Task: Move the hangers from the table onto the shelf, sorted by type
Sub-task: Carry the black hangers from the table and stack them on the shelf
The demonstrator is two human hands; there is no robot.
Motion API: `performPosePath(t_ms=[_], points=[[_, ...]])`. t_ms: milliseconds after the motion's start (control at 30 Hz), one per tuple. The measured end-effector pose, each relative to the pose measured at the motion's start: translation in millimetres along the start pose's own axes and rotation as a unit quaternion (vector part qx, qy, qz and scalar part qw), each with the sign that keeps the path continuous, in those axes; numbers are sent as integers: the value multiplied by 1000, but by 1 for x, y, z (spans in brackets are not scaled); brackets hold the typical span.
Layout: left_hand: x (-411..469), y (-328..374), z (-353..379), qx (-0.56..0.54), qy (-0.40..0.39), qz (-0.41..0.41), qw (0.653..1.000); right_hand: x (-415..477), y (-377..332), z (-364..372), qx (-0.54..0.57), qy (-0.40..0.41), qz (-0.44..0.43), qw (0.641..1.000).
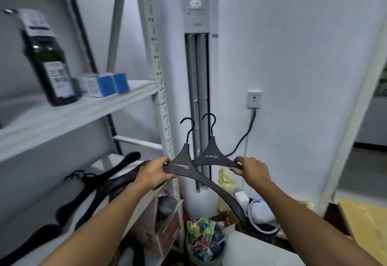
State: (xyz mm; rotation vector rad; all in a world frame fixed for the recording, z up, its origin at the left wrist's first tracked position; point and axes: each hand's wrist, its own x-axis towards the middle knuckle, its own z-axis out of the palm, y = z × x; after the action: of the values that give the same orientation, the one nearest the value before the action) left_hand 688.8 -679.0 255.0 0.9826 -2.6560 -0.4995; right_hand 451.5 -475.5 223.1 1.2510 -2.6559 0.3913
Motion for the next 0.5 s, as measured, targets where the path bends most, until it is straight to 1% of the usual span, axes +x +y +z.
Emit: performPosePath(t_ms=[133,267,500], points=[[-18,-29,-6,13,23,-52,998,14,-28,20,10,-13,-74,997],[-42,-53,-14,24,39,-108,993,27,-58,34,34,-46,-143,988],[-92,-75,-25,38,82,-177,980,35,-110,52,46,-66,-238,968]])
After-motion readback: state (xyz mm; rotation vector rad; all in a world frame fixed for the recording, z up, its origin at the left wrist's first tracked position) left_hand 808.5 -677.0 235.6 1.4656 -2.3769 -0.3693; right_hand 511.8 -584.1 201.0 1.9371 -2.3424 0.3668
